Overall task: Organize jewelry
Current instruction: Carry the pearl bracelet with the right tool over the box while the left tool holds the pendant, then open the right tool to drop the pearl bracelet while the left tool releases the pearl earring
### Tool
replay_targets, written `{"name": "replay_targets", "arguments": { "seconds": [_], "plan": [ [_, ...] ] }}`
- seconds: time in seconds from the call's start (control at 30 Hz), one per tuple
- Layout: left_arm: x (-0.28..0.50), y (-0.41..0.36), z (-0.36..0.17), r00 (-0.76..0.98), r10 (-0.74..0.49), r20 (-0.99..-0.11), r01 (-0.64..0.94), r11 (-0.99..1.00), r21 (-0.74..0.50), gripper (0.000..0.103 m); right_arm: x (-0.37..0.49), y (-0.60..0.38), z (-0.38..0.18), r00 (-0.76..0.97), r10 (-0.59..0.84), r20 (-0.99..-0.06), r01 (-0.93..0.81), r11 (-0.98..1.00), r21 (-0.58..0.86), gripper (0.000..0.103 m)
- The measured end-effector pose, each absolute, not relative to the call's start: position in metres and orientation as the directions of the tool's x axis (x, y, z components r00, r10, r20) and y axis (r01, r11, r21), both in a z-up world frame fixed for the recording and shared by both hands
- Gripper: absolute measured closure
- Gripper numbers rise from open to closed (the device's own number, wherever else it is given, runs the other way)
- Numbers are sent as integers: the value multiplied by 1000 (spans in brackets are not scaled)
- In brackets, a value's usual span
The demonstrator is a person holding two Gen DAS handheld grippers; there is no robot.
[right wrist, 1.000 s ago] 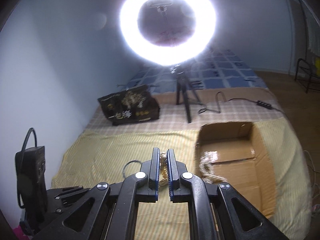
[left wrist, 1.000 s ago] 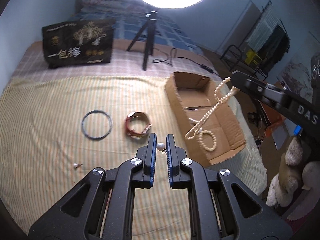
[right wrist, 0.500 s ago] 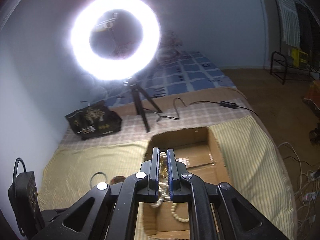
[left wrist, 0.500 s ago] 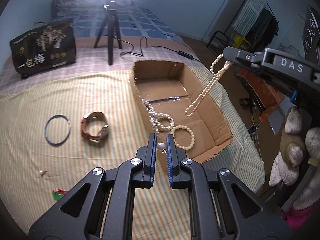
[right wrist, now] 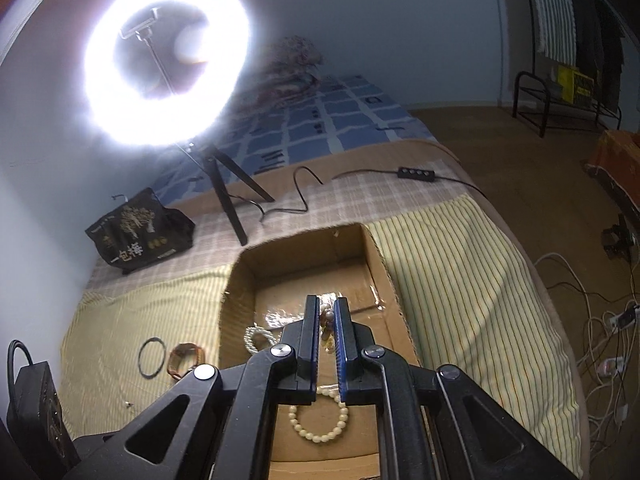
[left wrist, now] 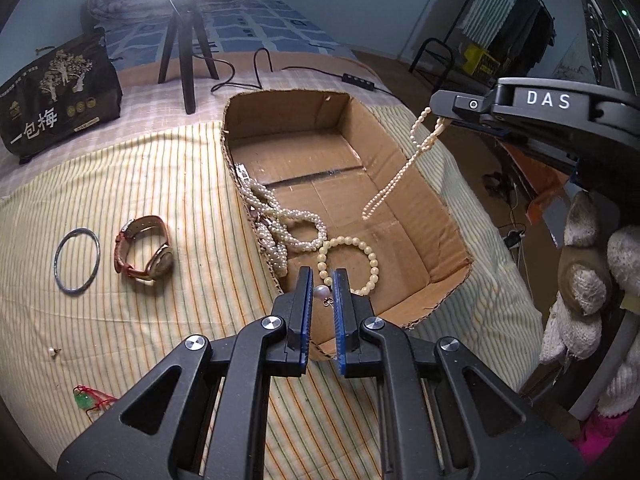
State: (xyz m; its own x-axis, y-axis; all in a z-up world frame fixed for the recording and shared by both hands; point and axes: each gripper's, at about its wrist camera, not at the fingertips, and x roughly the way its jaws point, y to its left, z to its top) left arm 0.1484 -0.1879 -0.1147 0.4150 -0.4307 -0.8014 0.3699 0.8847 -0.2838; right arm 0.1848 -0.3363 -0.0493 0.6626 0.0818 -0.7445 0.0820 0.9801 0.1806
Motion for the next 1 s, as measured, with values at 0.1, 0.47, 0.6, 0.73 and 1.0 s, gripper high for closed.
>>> {"name": "replay_targets", "arguments": {
  "seconds": [0.1, 0.47, 0.6, 0.73, 1.0],
  "plan": [
    [148, -192, -119, 411, -420, -809, 375, 887, -269, 95, 187, -338, -58, 644, 74, -761, 89, 981, 171, 99],
    [151, -196, -125, 408, -402, -820, 377, 892, -250, 95, 190, -343, -76, 605, 51, -795, 117, 981, 153, 98],
    [151, -194, -125, 411, -398, -820, 372, 895, -247, 95, 191, -343, -79, 600, 52, -799, 118, 981, 153, 98],
    [151, -193, -125, 415, -390, -822, 370, 898, -239, 95, 191, -344, -79, 598, 52, -800, 125, 980, 157, 76],
    [148, -188, -124, 425, -376, -824, 366, 903, -223, 93, 188, -342, -77, 603, 21, -798, 148, 979, 138, 49]
  ]
}}
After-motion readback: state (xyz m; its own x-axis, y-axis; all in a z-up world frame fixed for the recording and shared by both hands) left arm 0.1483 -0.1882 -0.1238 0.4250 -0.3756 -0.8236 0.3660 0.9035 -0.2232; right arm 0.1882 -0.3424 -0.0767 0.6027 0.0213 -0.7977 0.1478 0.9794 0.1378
